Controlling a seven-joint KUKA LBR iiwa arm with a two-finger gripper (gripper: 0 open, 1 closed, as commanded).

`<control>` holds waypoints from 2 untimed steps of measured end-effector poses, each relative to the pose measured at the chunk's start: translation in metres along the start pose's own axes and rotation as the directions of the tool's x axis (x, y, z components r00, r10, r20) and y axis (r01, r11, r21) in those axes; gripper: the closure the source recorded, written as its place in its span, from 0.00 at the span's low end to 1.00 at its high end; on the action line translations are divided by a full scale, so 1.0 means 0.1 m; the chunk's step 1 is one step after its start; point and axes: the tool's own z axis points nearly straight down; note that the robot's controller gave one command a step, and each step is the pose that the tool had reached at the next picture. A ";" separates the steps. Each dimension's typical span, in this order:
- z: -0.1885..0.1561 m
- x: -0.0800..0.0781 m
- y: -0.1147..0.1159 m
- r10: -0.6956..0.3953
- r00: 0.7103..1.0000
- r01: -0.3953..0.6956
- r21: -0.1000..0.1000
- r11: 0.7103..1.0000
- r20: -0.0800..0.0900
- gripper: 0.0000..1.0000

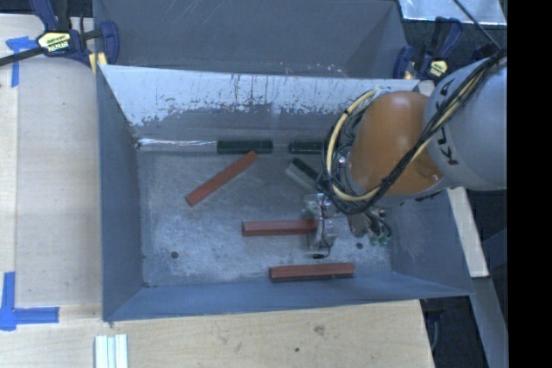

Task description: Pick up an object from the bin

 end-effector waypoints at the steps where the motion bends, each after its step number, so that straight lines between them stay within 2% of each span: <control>1: -0.39 -0.18 -0.09 0.000 1.000 0.000 -0.002 1.000 -0.008 1.00; 2: -1.46 0.03 -0.09 -0.071 0.997 0.071 0.000 0.997 0.001 1.00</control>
Offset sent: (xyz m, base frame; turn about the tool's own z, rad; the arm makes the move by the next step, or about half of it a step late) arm -0.0035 -0.0085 0.1457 -0.0711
